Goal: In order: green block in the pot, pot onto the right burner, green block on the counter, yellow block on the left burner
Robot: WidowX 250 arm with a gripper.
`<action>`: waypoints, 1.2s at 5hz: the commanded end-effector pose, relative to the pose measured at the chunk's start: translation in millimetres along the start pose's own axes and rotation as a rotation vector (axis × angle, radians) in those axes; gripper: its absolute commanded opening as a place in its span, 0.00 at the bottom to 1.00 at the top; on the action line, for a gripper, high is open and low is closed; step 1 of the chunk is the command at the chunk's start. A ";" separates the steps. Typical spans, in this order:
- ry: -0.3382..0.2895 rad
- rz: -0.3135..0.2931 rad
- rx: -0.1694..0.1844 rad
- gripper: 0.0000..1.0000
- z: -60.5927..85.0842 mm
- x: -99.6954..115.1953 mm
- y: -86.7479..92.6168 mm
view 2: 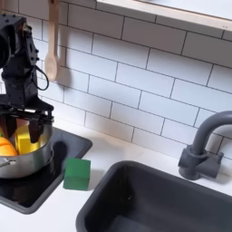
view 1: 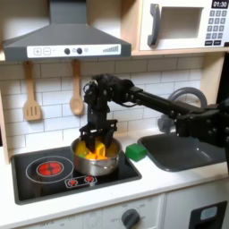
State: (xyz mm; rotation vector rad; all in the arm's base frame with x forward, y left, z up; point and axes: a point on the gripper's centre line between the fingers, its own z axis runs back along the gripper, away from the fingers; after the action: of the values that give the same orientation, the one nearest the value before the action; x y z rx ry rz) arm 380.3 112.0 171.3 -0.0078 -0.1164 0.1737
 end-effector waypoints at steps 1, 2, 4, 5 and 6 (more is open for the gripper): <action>-0.033 0.013 -0.010 0.00 9.2 1.1 -3.2; -0.039 0.012 -0.012 0.00 14.6 3.9 -4.6; -0.087 0.019 -0.023 0.00 47.7 14.2 -3.9; -0.130 0.057 0.014 0.00 70.3 17.1 3.3; -0.122 0.083 -0.010 0.00 77.5 13.8 7.2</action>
State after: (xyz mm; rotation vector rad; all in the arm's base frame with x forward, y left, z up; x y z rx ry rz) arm 386.0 114.5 246.1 -0.0011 -0.2284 0.2372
